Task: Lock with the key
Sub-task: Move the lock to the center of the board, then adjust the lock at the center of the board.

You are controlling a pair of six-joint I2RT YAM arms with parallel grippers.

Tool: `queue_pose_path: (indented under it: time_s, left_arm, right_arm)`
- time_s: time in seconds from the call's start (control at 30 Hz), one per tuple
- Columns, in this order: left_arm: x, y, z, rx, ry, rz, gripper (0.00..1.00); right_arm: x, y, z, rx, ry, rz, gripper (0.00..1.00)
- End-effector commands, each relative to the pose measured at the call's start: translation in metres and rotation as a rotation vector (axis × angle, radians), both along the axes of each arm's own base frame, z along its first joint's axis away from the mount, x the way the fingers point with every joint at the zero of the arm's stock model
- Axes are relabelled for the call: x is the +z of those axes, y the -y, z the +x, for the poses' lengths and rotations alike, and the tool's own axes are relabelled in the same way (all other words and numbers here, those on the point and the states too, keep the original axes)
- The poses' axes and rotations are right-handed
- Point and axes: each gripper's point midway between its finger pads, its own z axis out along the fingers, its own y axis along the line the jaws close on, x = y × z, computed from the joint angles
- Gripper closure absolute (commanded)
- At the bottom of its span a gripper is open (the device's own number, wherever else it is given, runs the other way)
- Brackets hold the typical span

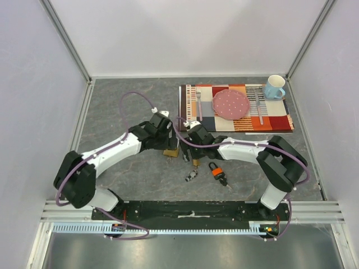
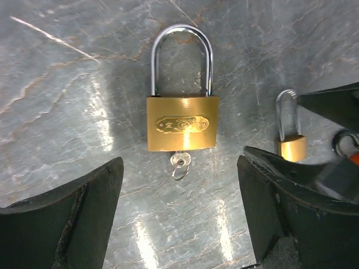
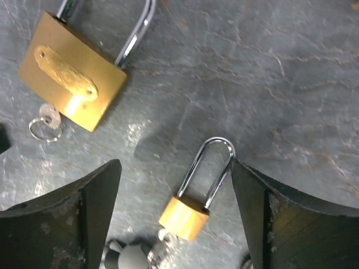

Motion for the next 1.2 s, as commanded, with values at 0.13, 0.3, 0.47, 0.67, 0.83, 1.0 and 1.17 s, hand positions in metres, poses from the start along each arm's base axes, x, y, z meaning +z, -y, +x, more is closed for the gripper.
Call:
queue_pose_path:
  time_s: [0.13,0.3,0.47,0.67,0.83,1.0,1.17]
  left_arm:
    - [0.013,-0.028,-0.003,0.018,0.048,-0.019,0.11]
    - [0.001,-0.018,-0.005,-0.018,0.020,-0.044,0.11]
    - [-0.009,-0.008,0.003,-0.038,0.010,-0.058,0.11]
    - [-0.028,0.003,0.012,-0.076,-0.029,-0.031,0.10]
    - [-0.040,0.006,0.020,-0.082,-0.030,0.035,0.10]
    - [-0.047,0.012,0.026,-0.100,-0.037,0.048,0.10]
    - [-0.059,0.013,0.022,-0.115,-0.064,0.089,0.14]
  right_arm:
    - [-0.046,0.016,-0.020,-0.056,-0.071,-0.189,0.33]
    - [-0.049,0.049,-0.022,-0.109,-0.034,-0.304,0.41]
    - [-0.052,0.081,-0.030,-0.155,-0.025,-0.398,0.50]
    - [-0.054,0.105,-0.039,-0.194,-0.037,-0.441,0.62]
    - [-0.048,0.118,-0.037,-0.237,-0.035,-0.430,0.63]
    - [-0.034,0.118,-0.029,-0.254,-0.029,-0.378,0.61]
    - [-0.009,0.100,-0.018,-0.234,0.002,-0.282,0.39]
